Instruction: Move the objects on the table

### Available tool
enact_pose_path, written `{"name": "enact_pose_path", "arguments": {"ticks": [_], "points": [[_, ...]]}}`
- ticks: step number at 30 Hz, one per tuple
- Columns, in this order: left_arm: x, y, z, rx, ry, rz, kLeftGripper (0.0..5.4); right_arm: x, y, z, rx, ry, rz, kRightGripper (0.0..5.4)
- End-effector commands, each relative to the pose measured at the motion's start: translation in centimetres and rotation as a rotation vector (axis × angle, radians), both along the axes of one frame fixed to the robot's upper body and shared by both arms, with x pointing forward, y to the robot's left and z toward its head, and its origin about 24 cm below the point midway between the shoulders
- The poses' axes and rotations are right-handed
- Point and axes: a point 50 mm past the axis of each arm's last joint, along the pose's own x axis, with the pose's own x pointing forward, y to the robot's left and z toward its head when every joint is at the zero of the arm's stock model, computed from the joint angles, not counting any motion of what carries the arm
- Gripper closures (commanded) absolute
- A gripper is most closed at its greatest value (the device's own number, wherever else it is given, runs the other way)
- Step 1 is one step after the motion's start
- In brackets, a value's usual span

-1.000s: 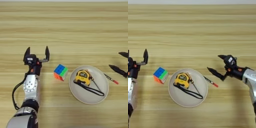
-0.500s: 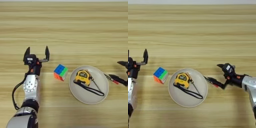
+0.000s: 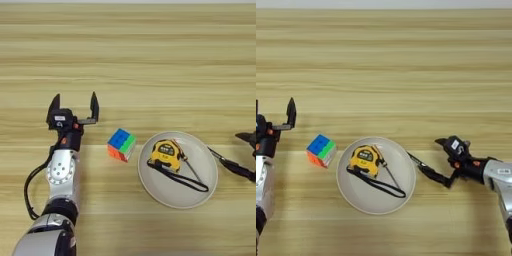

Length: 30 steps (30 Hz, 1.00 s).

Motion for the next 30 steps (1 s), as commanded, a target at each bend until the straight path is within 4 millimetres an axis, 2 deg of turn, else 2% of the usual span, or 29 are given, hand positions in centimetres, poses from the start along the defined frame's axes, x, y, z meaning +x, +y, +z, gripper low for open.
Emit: {"name": "enact_pose_path", "arguments": {"ticks": [1,18,30], "points": [[0.3,-0.1,0.2,0.006,-0.01,-0.006,0.0,-0.2,-0.4,-0.2,-0.045,0.008,0.013,0.02],[0.3,-0.1,0.2,0.006,-0.01,-0.006,0.0,-0.1,-1.0,-1.4,-0.105,0.051,-0.001,0.03],[0.3,-0.1,0.2,0.004,-0.01,-0.005,0.0,-0.1,-0.5,-2.3,-0.099,0.103,0.011,1.33]]}}
